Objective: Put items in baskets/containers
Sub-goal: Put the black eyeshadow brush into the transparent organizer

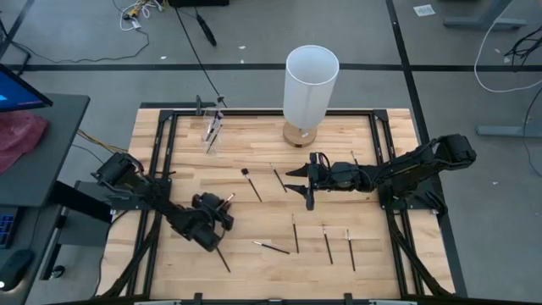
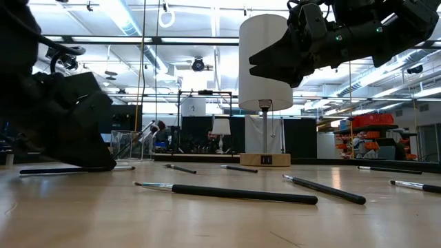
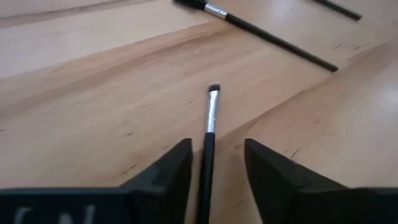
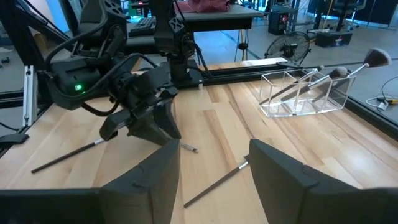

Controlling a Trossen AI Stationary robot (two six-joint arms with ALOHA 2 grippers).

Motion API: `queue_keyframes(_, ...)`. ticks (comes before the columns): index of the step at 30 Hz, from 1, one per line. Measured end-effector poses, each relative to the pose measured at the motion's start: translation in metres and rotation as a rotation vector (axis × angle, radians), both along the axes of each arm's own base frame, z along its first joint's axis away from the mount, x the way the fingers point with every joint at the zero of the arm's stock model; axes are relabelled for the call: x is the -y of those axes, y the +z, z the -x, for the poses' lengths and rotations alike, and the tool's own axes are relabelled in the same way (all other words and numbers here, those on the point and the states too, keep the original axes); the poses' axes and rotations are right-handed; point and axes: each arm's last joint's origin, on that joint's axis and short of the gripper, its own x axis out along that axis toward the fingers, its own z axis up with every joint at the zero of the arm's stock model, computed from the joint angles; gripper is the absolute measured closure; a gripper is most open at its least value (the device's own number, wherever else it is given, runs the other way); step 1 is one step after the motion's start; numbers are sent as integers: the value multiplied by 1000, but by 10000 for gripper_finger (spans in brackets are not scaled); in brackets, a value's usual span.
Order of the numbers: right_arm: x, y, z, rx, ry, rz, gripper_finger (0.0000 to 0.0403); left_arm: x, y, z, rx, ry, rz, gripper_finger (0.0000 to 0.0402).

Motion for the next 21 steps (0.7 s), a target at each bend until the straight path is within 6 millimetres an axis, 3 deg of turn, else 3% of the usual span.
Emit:
queue_keyframes(5, 0, 0, 0, 0, 0, 0, 206, -6, -7, 4, -40, -89, -76, 235)
queue_keyframes(12, 0, 0, 0, 0, 0, 0, 206, -16, -17, 12, -132, -212, -145, 279)
queue_keyframes(21, 0, 0, 0, 0, -1, -3, 206, -24, -25, 24, -103, -209, -139, 332)
